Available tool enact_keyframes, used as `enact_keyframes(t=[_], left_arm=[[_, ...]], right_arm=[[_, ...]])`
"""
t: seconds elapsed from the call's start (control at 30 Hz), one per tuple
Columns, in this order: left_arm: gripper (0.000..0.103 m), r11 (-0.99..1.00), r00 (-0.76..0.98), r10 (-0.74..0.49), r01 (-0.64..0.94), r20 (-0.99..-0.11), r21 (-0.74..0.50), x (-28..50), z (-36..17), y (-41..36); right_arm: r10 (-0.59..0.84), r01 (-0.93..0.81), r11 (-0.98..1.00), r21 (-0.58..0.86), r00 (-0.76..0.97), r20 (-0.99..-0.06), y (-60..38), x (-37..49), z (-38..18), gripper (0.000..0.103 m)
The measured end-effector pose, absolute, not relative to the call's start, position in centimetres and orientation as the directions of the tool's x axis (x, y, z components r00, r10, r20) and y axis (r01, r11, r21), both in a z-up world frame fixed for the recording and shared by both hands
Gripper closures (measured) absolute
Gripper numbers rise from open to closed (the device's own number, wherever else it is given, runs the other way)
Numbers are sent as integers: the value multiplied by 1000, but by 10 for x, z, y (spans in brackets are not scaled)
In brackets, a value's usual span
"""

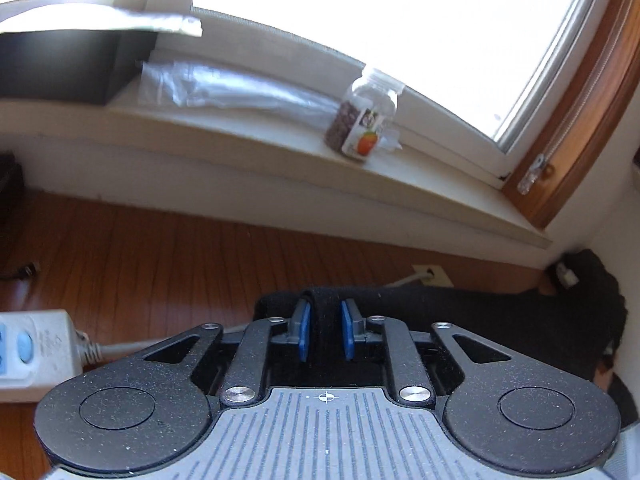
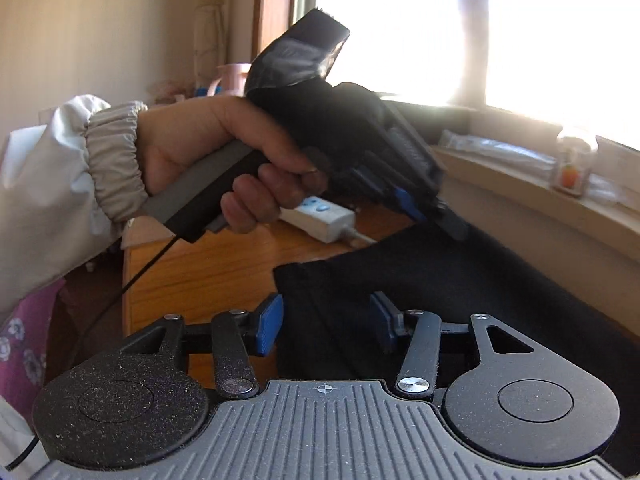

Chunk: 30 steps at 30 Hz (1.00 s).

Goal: Fold clothes

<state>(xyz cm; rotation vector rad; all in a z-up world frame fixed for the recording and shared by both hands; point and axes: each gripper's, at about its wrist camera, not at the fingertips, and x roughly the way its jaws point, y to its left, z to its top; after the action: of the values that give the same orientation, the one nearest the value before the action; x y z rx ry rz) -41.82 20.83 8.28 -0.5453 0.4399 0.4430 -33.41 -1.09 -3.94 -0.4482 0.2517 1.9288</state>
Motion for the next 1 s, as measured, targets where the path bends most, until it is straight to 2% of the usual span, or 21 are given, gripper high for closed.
enact_keyframes(t=[0.07,0.17,0.27,0.4,0.5,0.6,0.7,0.83,1.0], left_arm=[[55,779,823,299,-503,-483,-374,-412,92,199],[54,796,832,325,-497,-449,-346,-403,105,185],[36,811,841,349,-492,-413,-316,-393,118,171],[35,860,855,271,-421,-441,-287,-332,103,146],[34,886,862,204,-364,-463,-288,-283,82,132],[34,903,867,146,-313,-476,-293,-239,60,122],[33,905,870,117,-292,-479,-309,-228,47,124],[33,903,872,85,-272,-481,-333,-221,33,129],[32,899,875,45,-246,-483,-363,-212,16,135]], right_arm=[[860,-935,-352,-32,-310,-405,-29,-315,-34,52],[902,-968,-250,-41,-217,-374,-77,-275,-31,46],[935,-992,-82,-92,-45,-352,-138,-223,-33,43],[915,-986,151,-75,168,-367,-212,-151,-45,42],[889,-962,272,-10,255,-381,-255,-104,-57,42],[888,-946,313,84,260,-379,-278,-76,-64,42],[897,-944,286,164,203,-392,-282,-57,-68,42],[881,-969,189,157,96,-464,-259,-56,-72,42],[815,-994,83,68,28,-579,-236,-69,-73,41]])
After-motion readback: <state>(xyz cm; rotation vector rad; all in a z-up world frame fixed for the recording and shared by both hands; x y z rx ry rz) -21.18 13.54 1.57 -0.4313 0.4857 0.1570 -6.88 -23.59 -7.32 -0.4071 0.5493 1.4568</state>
